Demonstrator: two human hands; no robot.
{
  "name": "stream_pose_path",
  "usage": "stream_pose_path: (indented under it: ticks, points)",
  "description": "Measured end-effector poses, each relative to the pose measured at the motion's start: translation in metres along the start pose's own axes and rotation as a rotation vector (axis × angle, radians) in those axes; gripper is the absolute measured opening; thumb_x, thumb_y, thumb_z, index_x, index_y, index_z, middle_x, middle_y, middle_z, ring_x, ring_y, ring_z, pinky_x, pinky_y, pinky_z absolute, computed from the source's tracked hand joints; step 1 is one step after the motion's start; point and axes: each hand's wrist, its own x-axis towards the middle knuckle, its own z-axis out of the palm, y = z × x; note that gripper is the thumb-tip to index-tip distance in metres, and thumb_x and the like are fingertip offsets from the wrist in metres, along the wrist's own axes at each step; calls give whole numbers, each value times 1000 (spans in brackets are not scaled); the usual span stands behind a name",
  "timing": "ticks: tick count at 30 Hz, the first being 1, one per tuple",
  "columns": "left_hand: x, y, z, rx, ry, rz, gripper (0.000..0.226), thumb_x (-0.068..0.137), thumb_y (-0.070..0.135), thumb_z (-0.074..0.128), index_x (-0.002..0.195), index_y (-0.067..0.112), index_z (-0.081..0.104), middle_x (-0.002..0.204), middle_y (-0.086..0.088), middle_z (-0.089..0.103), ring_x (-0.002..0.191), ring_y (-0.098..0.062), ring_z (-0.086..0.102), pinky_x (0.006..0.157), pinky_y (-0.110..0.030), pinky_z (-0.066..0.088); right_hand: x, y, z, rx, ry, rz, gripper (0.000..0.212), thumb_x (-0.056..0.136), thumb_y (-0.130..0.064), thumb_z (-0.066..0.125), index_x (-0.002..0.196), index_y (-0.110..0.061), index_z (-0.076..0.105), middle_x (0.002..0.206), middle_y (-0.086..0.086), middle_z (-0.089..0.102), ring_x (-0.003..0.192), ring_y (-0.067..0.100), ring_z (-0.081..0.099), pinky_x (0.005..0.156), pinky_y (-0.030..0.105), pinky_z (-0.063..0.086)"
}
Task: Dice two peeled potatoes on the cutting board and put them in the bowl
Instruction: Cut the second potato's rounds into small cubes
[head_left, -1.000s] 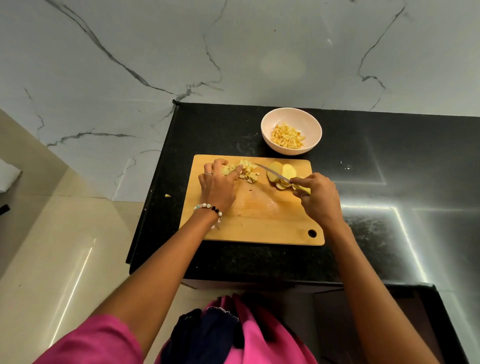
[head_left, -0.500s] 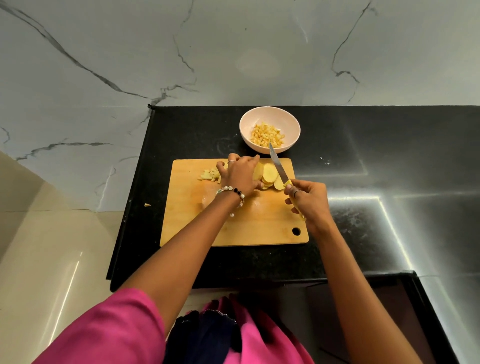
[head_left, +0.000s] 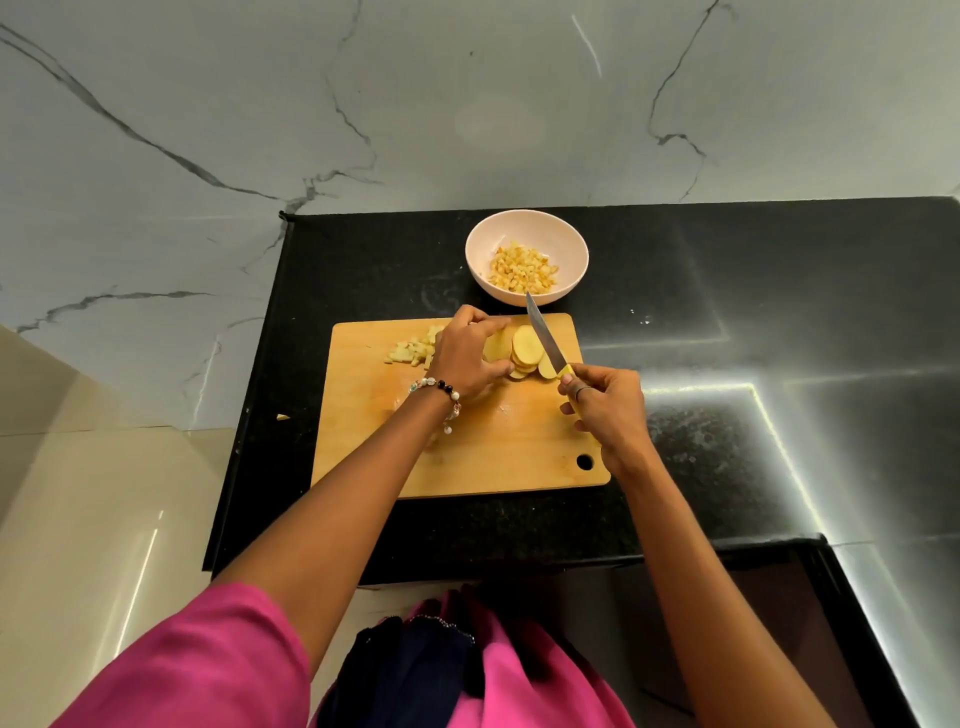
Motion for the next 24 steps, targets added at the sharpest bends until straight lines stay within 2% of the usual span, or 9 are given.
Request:
stream_pose_path:
  ticks: [2, 5, 9, 12, 15, 17, 20, 24]
  points:
    - [0, -1, -1, -26, 10, 9, 60, 73, 23, 79, 129, 14, 58, 120, -7, 50, 108, -19, 50, 86, -20, 41, 0, 0, 2, -4, -9, -6, 17, 91, -17, 62, 105, -11, 70, 96, 6, 70, 68, 11, 61, 53, 19, 43]
    - [0, -1, -4, -69, 40, 2, 57, 72, 19, 79, 124, 13, 58, 121, -8, 51, 108, -18, 50, 84, -17, 38, 1, 1, 4, -6, -13, -7, 16, 91, -16, 62, 104, -10, 70, 94, 7, 70, 67, 12, 60, 52, 18, 42]
    - [-7, 1, -14, -110, 126, -10, 56, 73, 20, 78, 124, 12, 58, 122, -8, 56, 110, -20, 53, 89, -24, 45, -1, 1, 7, -25, -15, -19, 16, 91, -16, 62, 104, -11, 70, 92, 5, 70, 66, 12, 61, 54, 21, 44]
    - [-25, 4, -23, -105, 147, -46, 68, 74, 27, 79, 133, 9, 51, 126, -10, 57, 115, -22, 52, 95, -31, 45, -7, 0, 10, -66, -5, -71, 19, 92, -17, 62, 106, -8, 69, 88, 4, 69, 65, 15, 63, 56, 29, 54]
    - [-55, 0, -25, -63, 110, -117, 68, 71, 30, 80, 130, 8, 53, 127, -9, 57, 117, -23, 51, 100, -32, 40, -19, 2, 18, -162, -33, -206, 17, 92, -16, 61, 105, -7, 69, 77, 9, 68, 55, 16, 66, 49, 28, 55]
    - [-77, -9, -20, -37, 92, -155, 63, 71, 28, 80, 126, 9, 56, 126, -8, 55, 118, -22, 49, 100, -27, 36, -32, 8, 26, -250, -61, -371, 13, 91, -14, 61, 98, -6, 69, 71, 10, 66, 50, 18, 64, 47, 36, 55]
    - [-101, -21, -12, -34, 111, -216, 60, 73, 23, 79, 127, 7, 56, 124, -7, 52, 115, -21, 48, 96, -22, 35, -49, 24, 42, -409, -65, -595, 15, 88, -11, 61, 99, -2, 68, 77, 11, 63, 61, 27, 61, 55, 43, 52]
    - [-112, -28, -9, -7, 127, -214, 67, 77, 25, 75, 136, 9, 48, 132, -7, 52, 122, -23, 45, 100, -23, 31, -70, 39, 62, -596, -111, -663, 31, 89, -14, 55, 116, -1, 64, 86, 14, 63, 71, 31, 59, 60, 36, 45]
